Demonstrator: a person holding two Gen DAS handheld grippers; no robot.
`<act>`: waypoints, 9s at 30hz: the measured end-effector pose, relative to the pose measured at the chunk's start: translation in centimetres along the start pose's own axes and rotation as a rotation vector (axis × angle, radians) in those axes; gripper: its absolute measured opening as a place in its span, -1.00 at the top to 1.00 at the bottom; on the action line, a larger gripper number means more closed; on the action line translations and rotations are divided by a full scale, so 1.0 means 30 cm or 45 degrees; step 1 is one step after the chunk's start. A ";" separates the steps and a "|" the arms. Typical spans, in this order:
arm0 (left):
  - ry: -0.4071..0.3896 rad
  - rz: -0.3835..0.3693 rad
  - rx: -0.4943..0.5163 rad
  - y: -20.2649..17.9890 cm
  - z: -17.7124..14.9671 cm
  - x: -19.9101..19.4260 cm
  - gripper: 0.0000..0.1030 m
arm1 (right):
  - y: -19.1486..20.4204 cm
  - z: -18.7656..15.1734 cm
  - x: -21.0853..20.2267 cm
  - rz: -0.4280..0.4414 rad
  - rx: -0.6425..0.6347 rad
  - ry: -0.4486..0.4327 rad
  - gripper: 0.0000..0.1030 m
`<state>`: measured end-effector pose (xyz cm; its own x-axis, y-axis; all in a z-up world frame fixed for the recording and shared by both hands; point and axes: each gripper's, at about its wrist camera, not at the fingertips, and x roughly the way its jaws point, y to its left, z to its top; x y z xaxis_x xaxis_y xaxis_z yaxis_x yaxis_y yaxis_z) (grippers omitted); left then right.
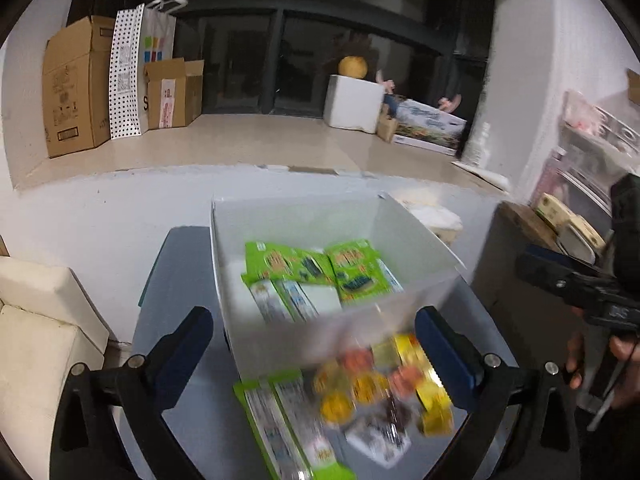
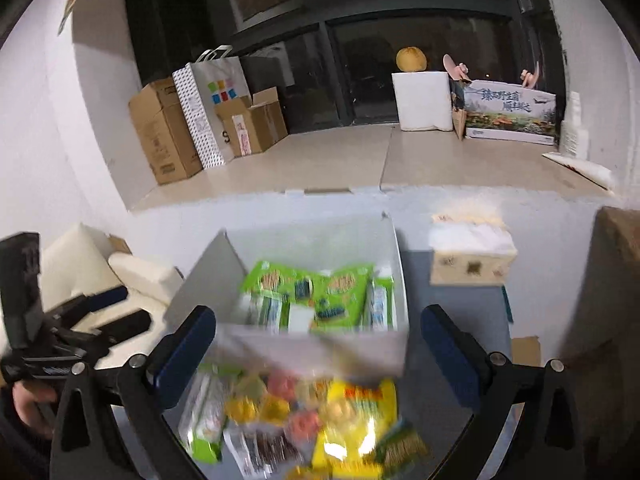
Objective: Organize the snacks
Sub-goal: 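Grasp a green pea-snack packet with the right gripper, then drop the pea-snack packet into the white box, then grasp a yellow jelly cup with the right gripper, then grasp the clear meat-snack pouch with the left gripper while the right gripper holds the jelly cup, then carry the pouch and jelly cup over the white box and open both grippers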
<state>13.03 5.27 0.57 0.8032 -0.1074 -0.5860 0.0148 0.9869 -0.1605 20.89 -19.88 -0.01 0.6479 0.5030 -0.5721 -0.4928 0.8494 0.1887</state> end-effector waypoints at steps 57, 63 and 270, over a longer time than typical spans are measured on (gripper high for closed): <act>0.383 0.140 -0.049 0.044 -0.398 0.264 -0.29 | -0.016 -0.393 -0.119 0.043 0.148 0.031 -0.11; 0.233 0.070 -0.067 0.061 -0.406 0.063 -0.29 | 0.011 -0.398 -0.131 0.063 0.134 0.017 -0.11; -0.002 -0.119 0.112 0.030 0.183 0.292 0.42 | 0.064 0.160 0.237 0.209 -0.091 -0.041 0.29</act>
<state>23.35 5.90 -0.34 0.7969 -0.1992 -0.5704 0.1417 0.9794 -0.1441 27.33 -13.92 0.11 0.5731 0.6396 -0.5122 -0.6326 0.7427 0.2196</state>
